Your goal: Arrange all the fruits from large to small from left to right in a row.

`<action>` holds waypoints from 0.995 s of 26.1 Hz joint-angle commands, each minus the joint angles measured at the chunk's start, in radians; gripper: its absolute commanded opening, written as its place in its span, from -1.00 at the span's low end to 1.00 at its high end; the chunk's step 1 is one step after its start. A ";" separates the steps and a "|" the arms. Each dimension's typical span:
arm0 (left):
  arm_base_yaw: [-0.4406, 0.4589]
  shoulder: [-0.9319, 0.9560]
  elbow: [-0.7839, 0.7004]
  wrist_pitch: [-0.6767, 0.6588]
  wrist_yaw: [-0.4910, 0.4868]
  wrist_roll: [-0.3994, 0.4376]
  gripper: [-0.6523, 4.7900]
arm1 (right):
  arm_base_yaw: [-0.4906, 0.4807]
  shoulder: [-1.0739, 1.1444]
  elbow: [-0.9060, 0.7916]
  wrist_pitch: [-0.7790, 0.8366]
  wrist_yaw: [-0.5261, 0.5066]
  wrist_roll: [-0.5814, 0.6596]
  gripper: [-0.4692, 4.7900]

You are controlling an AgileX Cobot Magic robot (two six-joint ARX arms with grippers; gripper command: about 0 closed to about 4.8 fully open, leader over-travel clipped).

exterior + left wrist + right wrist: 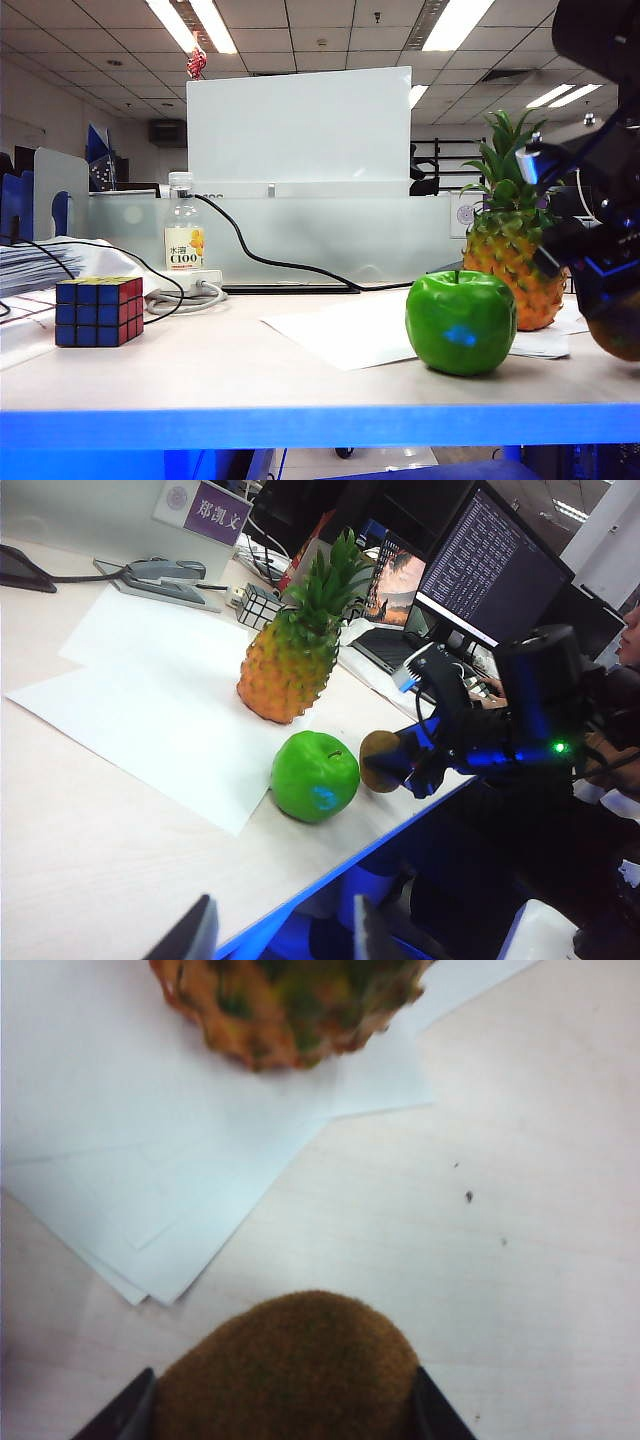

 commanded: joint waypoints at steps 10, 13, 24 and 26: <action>0.001 -0.002 0.002 0.014 0.004 0.003 -0.08 | 0.000 0.009 -0.053 0.082 -0.015 0.034 -0.84; 0.001 -0.002 0.002 0.014 0.004 0.003 -0.08 | 0.000 0.009 -0.053 0.092 -0.012 0.034 -0.84; 0.001 -0.002 0.002 0.014 0.004 0.003 -0.08 | -0.010 0.009 -0.053 0.144 -0.013 0.034 0.04; 0.001 -0.002 0.002 0.014 0.004 0.003 -0.08 | -0.019 0.009 -0.053 0.143 -0.012 0.033 0.08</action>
